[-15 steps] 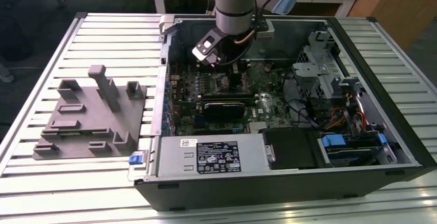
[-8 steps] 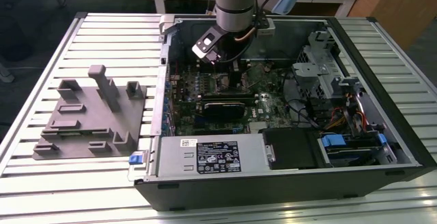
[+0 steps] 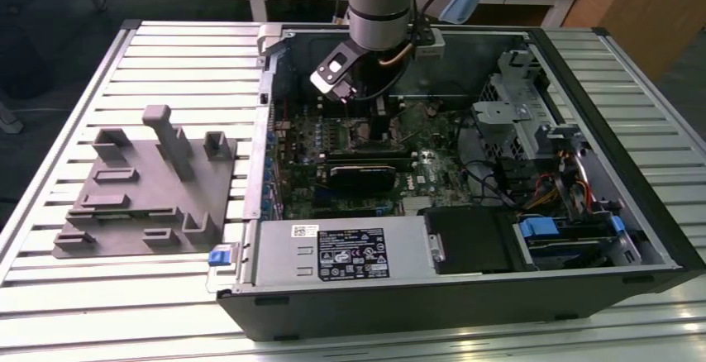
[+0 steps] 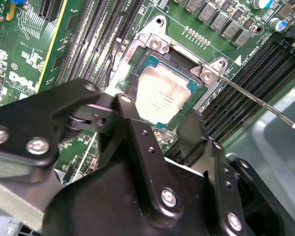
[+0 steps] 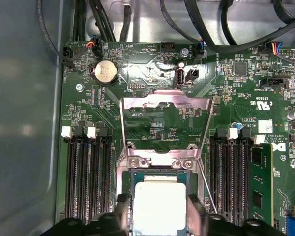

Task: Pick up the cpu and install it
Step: 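Place the cpu into insertion slot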

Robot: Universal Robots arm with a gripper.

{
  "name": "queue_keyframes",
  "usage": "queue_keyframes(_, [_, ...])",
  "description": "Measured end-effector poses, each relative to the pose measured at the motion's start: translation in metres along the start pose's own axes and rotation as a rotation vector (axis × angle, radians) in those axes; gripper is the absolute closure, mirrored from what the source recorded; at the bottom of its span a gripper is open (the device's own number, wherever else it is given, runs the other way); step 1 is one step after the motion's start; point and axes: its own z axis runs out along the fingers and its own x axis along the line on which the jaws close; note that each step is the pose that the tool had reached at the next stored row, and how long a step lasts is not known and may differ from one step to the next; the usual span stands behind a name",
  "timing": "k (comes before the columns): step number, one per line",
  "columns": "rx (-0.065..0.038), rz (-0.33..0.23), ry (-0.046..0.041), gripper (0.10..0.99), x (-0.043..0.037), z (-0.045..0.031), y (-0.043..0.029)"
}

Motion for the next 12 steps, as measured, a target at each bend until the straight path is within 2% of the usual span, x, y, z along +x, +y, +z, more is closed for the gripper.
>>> queue_keyframes(1, [0.000,0.000,0.0000,0.553,0.0000,0.0000,0.0000])
queue_keyframes(2, [0.000,0.000,0.0000,0.553,0.0000,0.0000,0.0000])
queue_keyframes(4, [0.000,0.000,0.0000,0.675,0.0000,0.0000,0.0000])
queue_keyframes(5, [0.000,0.000,0.0000,0.675,0.0000,-0.0001,0.0000])
queue_keyframes(7, [0.000,0.000,0.0000,0.788,0.0000,-0.0001,0.0000])
queue_keyframes(8, [0.000,0.000,0.0000,0.788,0.0000,-0.0001,0.0000])
queue_keyframes(9, [0.000,0.000,0.0000,0.847,0.0000,-0.0001,0.0000])
queue_keyframes(10, [0.000,0.000,0.0000,0.847,0.0000,-0.0001,0.0000])
queue_keyframes(12, [0.000,0.000,0.0000,0.965,0.0000,-0.0001,0.0000])
